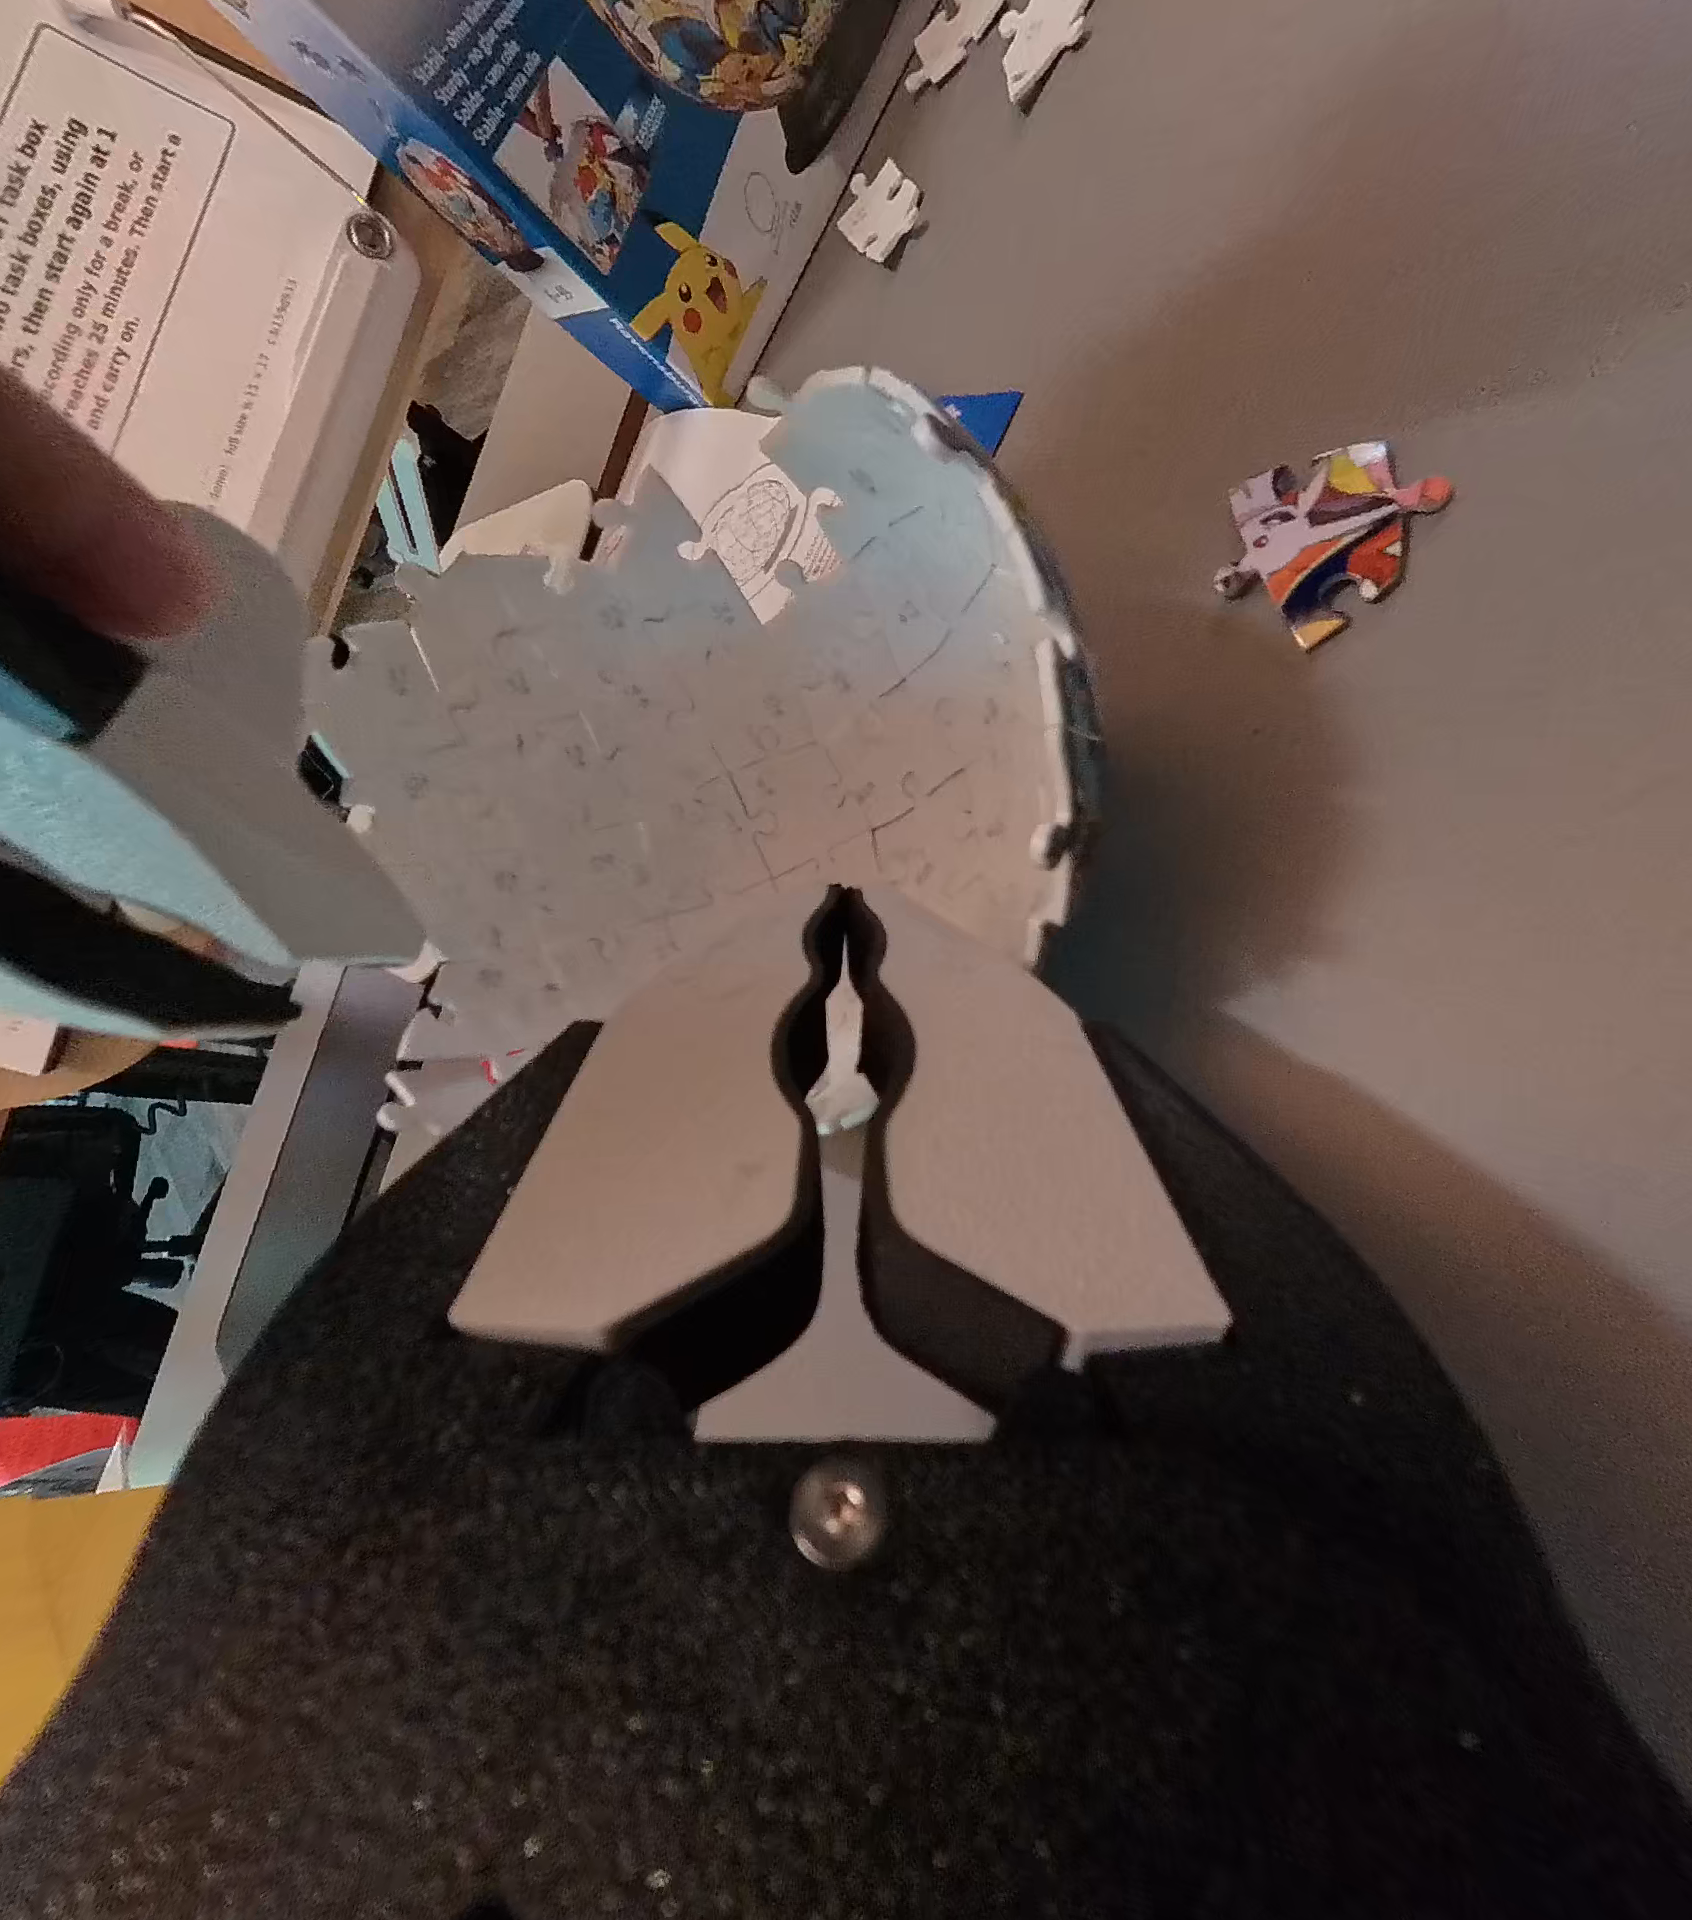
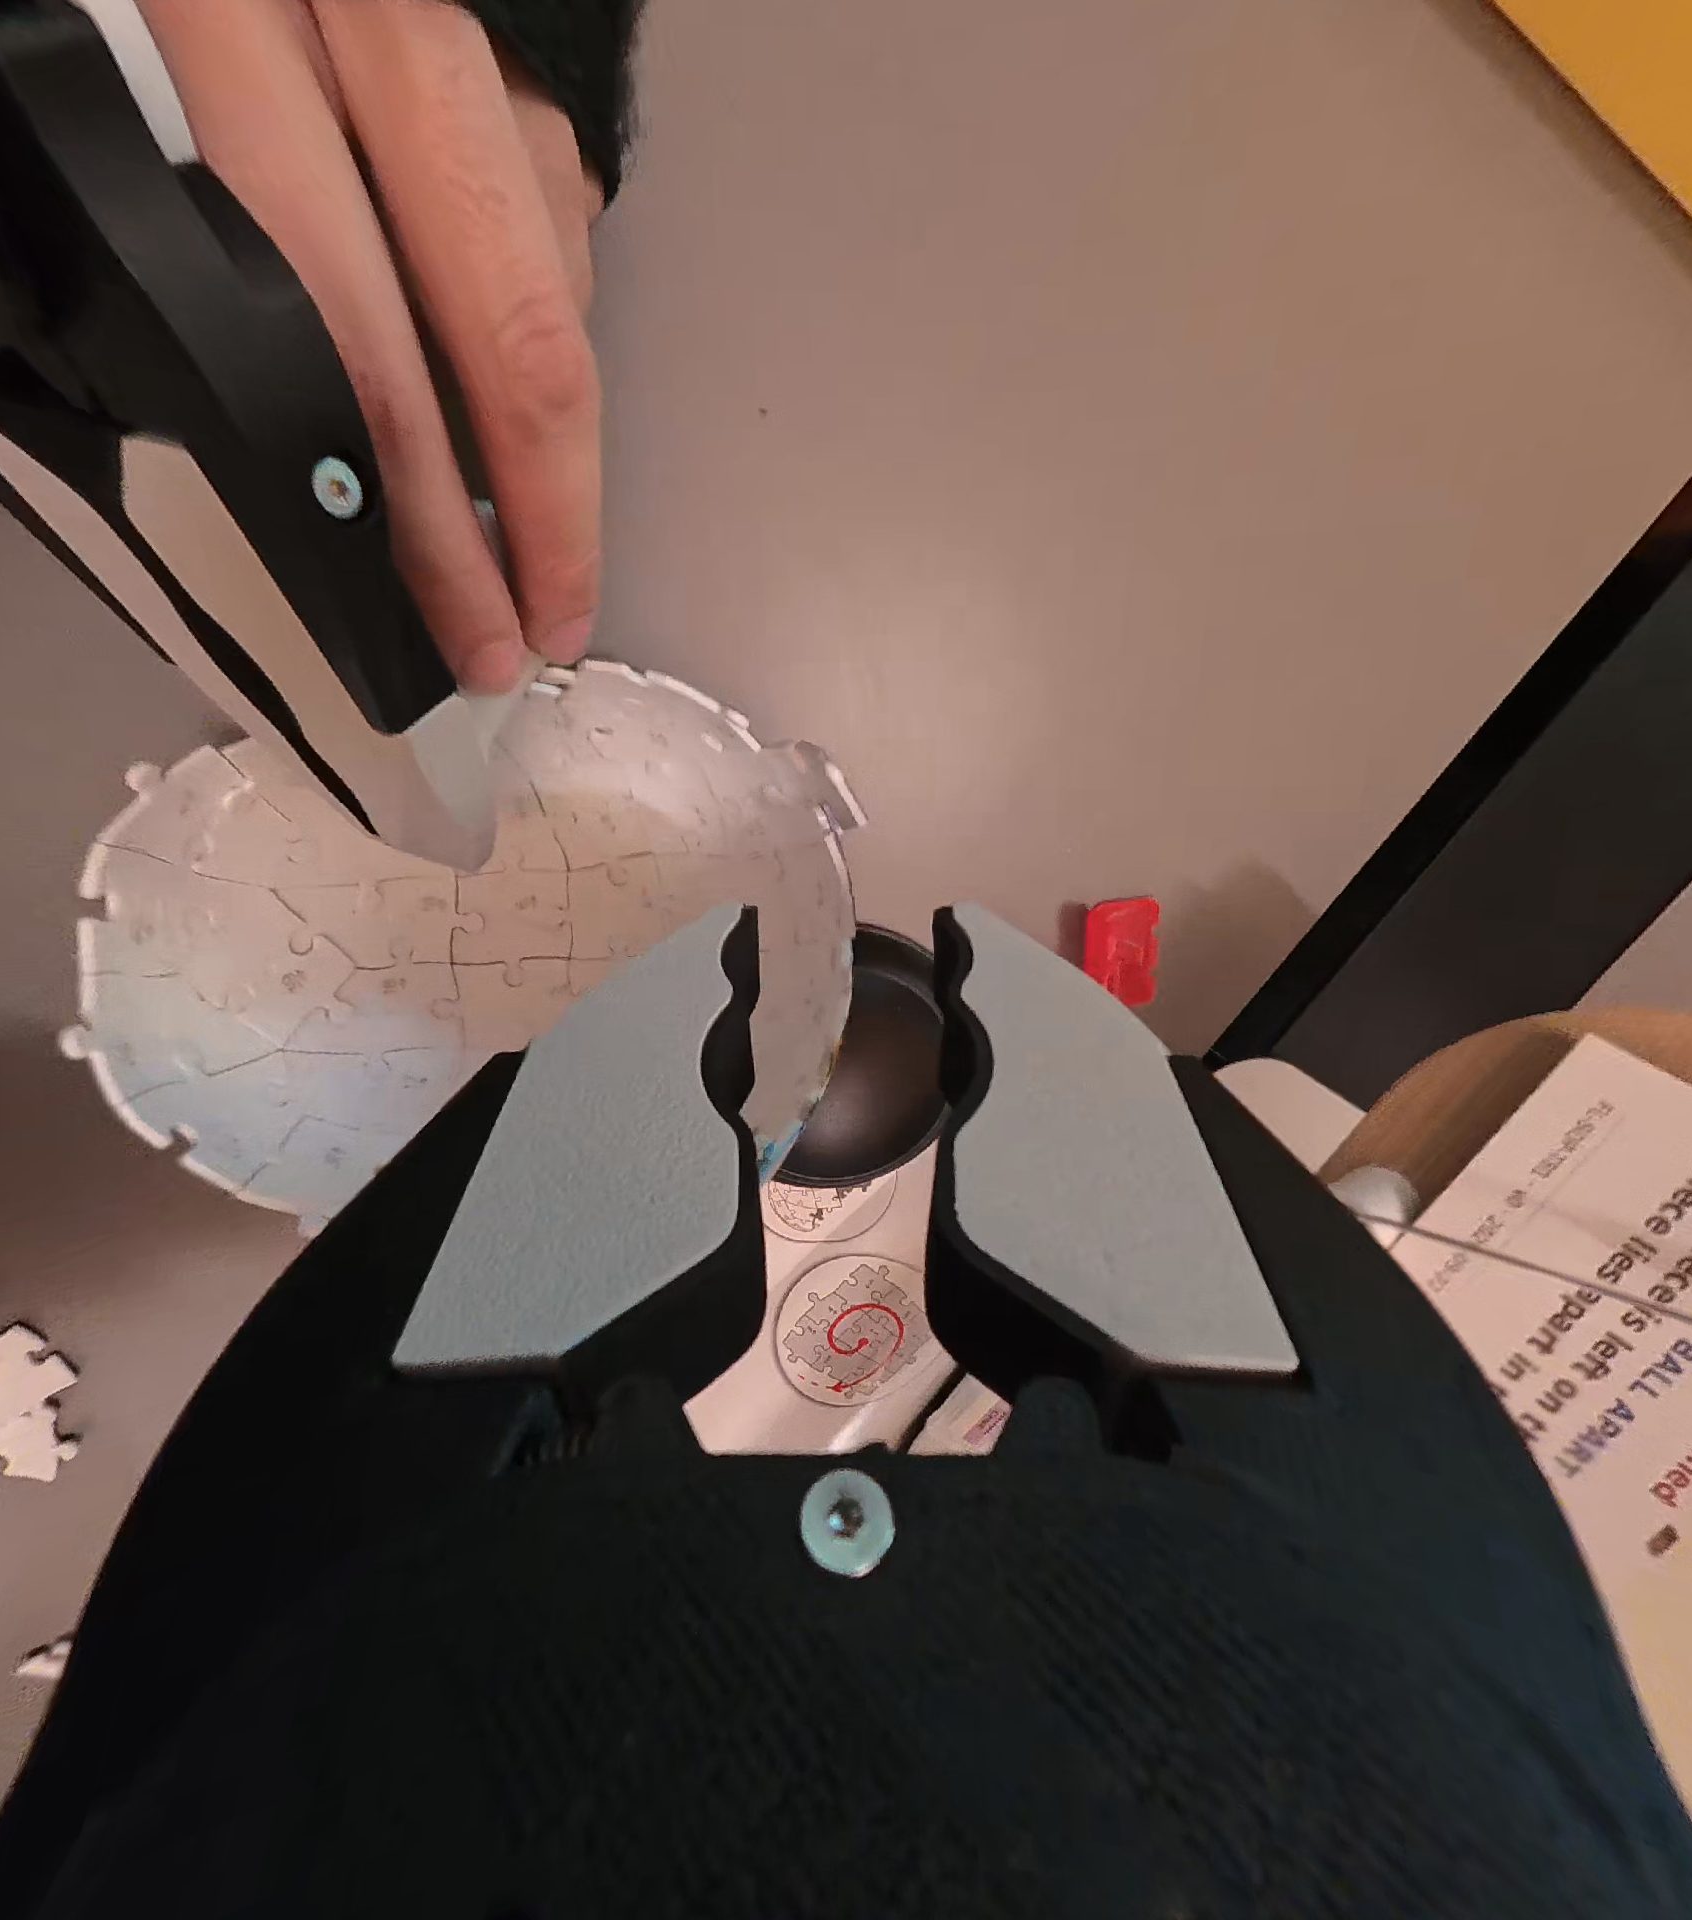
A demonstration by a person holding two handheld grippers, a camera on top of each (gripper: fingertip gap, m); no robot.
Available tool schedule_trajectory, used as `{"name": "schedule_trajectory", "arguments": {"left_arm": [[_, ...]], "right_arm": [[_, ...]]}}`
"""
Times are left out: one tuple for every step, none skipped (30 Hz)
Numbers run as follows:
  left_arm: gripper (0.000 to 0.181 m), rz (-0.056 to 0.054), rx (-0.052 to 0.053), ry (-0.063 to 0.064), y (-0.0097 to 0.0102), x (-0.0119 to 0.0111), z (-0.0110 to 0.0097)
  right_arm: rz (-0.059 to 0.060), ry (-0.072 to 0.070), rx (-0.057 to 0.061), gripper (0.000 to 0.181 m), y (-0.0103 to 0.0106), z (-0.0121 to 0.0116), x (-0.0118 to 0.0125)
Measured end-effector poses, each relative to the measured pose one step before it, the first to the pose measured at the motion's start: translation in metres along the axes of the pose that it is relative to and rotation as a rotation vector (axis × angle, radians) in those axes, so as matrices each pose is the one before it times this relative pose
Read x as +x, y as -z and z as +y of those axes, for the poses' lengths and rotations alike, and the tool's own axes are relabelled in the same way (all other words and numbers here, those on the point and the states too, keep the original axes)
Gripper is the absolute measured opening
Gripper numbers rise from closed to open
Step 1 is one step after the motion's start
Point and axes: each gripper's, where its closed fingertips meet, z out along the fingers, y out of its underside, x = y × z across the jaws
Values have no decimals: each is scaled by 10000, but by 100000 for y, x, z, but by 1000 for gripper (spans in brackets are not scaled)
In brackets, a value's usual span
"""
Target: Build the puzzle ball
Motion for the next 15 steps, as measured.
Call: {"name": "schedule_trajectory", "arguments": {"left_arm": [[0, -3, 8, 1, 5, -31, -6], [0, 8, 1, 21, -1, -20, 11], [0, 7, 15, 39, 7, -27, 11], [0, 15, 22, 41, -8, -3, 14], [0, 17, 14, 28, -8, 11, 15], [0, 3, 6, 24, 2, -14, 32], [0, -25, 9, 34, 9, -54, 30], [0, -3, 1, 38, 4, -27, 18], [0, 16, -3, 20, -1, 24, 12], [0, 2, -3, -13, -9, 21, 1], [0, 3, -4, -28, -9, 56, -11], [0, 3, 6, -19, -13, 45, -36], [0, 4, 21, -5, -14, 30, -38], [0, 23, 2, -3, -18, 30, -18], [0, 4, -8, -7, -11, 4, 9]], "right_arm": [[-148, 18, 80, 32, 119, -475, -27], [-227, 62, 87, 32, -53, -493, -174], [-225, 144, 20, 32, -265, -405, -221], [-150, 161, -123, 32, -418, -133, -135], [-101, 121, -307, 32, -440, 222, -33], [-28, 91, -364, 32, -410, 398, 93], [27, 98, -221, 32, -346, 267, 153], [64, 82, -15, 29, -303, 36, 164], [-12, 27, 63, 25, -237, -55, 33], [-34, 11, -13, 23, -178, 55, -36], [0, 44, -119, 22, -98, 187, -9], [23, 12, -110, 22, -60, 171, 45], [-33, -31, -32, 23, -58, 26, 9], [-36, 28, 3, 25, -7, -101, -1], [48, 83, -2, 25, 89, -129, 88]]}}
